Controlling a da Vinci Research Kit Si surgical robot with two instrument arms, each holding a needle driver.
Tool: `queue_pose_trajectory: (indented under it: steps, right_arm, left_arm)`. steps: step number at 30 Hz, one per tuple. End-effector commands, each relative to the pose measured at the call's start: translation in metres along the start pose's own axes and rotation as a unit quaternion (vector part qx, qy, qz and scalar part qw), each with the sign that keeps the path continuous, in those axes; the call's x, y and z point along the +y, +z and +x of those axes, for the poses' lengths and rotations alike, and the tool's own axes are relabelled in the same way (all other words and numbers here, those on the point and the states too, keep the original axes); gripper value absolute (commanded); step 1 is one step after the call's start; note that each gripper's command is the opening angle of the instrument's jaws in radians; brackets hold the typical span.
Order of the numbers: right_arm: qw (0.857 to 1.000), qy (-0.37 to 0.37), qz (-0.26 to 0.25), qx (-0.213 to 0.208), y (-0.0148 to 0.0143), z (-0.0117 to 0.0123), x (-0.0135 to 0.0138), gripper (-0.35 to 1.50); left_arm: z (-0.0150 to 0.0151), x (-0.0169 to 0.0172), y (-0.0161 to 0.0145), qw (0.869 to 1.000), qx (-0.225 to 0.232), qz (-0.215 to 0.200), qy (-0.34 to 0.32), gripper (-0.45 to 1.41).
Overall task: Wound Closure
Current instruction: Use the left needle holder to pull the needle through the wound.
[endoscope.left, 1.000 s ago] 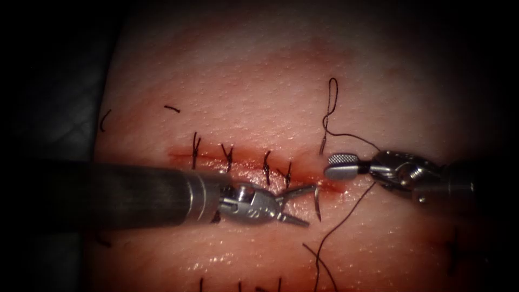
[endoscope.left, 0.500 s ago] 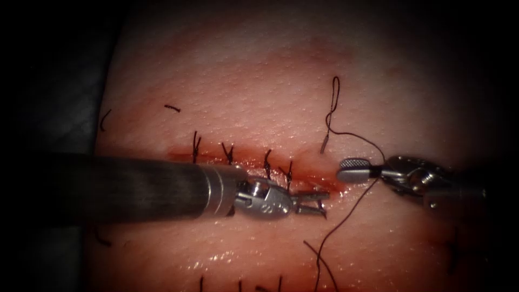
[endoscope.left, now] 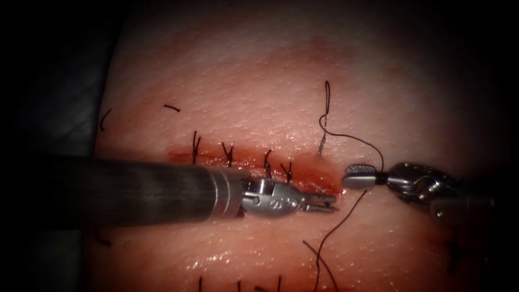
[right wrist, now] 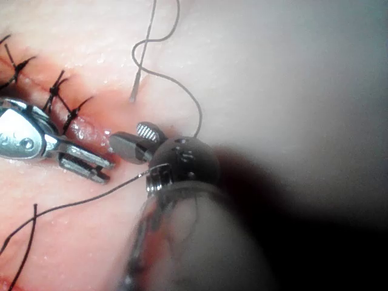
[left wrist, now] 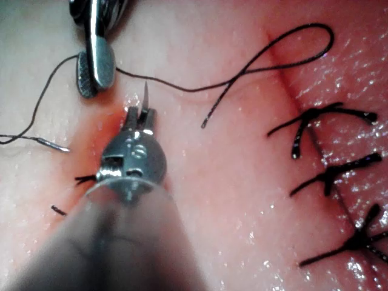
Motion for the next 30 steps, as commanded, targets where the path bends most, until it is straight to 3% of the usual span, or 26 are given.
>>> queue_pose_trajectory:
  steps: [1, 5, 9, 13, 15, 18, 21, 22, 27, 30]
  right_arm:
    - [1.0, 0.001, 0.002, 0.001, 0.0007, -0.0006, 0.0001, 0.37]
    - [0.999, -0.045, -0.001, 0.003, 0.0008, -0.0004, 0.0001, 0.91]
    - [0.994, -0.113, -0.008, 0.004, 0.001, -0.0002, 0.0002, 1.0]
    - [0.978, -0.206, -0.021, -0.017, 0.0011, -0.0003, 0.0003, 0.86]
    - [0.965, -0.258, -0.03, -0.041, 0.0011, -0.0003, 0.0003, 0.59]
    - [0.951, -0.303, -0.033, -0.055, 0.0012, -0.0005, 0.0003, 0.41]
    - [0.948, -0.313, -0.034, -0.055, 0.0012, -0.0008, 0.0003, 0.29]
    - [0.947, -0.313, -0.034, -0.056, 0.0012, -0.0009, 0.0003, 0.17]
    - [0.937, -0.343, -0.035, -0.058, 0.0014, -0.0014, 0.0002, 0.22]
    - [0.936, -0.344, -0.036, -0.059, 0.0014, -0.0015, 0.0003, 0.27]
  left_arm:
    - [-0.0001, -0.0002, 0.0004, 1.0, 0.002, -0.002, -0.024, -0.45]
    - [0.0004, -0.0004, -0.0003, 0.991, 0.022, -0.036, -0.128, -0.45]
    - [0.0015, -0.0003, -0.0014, 0.968, 0.043, -0.066, -0.238, -0.45]
    - [0.0029, -0.0003, -0.0026, 0.947, 0.052, -0.088, -0.304, -0.45]
    - [0.0037, -0.0002, -0.0031, 0.938, 0.056, -0.098, -0.328, -0.45]
    - [0.0052, -0.0002, -0.0038, 0.922, 0.07, -0.13, -0.357, -0.45]
    - [0.0067, 0.0, -0.0043, 0.909, 0.086, -0.169, -0.371, -0.45]
    - [0.0072, 0.0001, -0.0045, 0.906, 0.092, -0.178, -0.372, -0.45]
    - [0.0092, 0.0006, -0.0052, 0.908, 0.104, -0.198, -0.355, -0.45]
    - [0.0106, 0.0009, -0.006, 0.926, 0.112, -0.191, -0.305, -0.45]
